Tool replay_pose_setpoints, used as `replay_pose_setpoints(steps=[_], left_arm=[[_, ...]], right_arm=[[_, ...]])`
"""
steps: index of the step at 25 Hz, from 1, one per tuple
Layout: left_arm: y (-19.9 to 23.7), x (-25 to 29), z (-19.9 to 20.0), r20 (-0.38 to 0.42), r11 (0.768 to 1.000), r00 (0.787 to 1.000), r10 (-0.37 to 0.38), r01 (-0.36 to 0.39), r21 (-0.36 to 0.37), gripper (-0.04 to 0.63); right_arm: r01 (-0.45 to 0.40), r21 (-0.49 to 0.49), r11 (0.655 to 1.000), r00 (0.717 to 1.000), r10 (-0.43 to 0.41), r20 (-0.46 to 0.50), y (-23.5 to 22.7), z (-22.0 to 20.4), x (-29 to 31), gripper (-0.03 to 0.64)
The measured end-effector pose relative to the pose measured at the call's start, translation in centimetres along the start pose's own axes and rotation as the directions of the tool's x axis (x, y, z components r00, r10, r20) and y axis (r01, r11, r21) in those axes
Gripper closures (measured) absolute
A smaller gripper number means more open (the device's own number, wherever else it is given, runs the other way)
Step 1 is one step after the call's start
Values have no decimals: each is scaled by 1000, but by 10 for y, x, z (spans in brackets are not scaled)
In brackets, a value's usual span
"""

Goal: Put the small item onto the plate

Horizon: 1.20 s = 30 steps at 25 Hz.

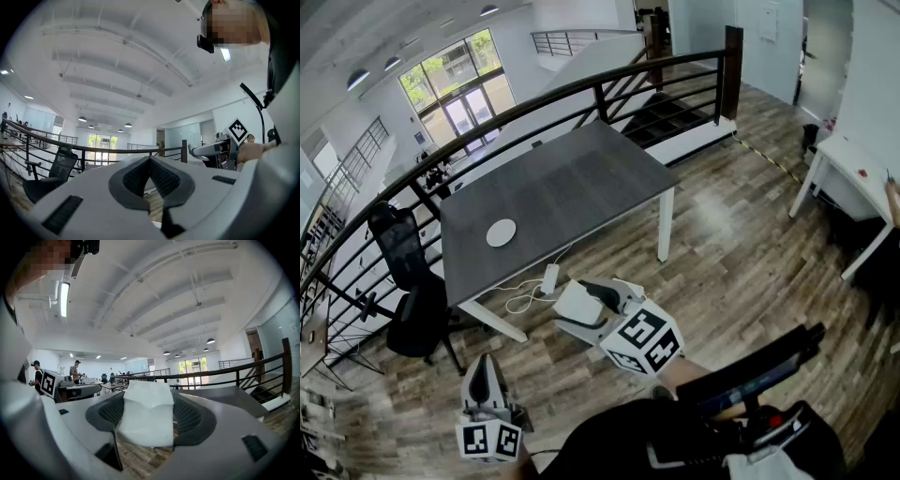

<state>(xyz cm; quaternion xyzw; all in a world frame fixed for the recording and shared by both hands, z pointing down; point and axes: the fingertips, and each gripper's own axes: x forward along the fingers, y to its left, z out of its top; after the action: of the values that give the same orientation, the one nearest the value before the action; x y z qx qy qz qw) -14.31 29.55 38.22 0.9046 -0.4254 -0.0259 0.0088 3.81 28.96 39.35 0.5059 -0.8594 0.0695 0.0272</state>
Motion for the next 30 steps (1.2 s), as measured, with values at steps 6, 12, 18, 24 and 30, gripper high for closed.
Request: replay_pose_setpoints(steps=[6,12,18,24,30], left_arm=[[-2,5,-9,-24,1000,1000,-15,15,-10,592],[-4,13,-15,-38,999,999,-39,38,-25,592],[0,15,-19,-46,998,997,-63,62,-32,592],[11,8,-16,-52,996,995,-86,85,-27,592],[25,0,-25,-54,995,995,-88,85,-43,592]], right_arm=[[11,35,999,1000,-12,8,-8,-5,1,285],[15,40,999,1000,-15,-10,-14,-10,9,285],[21,57,998,1000,-20,-3,-12,-11,17,285],[24,65,998,1000,-25,6,0,-6,26,285],[31,46,998,999,-31,4,10,-10,34,285]])
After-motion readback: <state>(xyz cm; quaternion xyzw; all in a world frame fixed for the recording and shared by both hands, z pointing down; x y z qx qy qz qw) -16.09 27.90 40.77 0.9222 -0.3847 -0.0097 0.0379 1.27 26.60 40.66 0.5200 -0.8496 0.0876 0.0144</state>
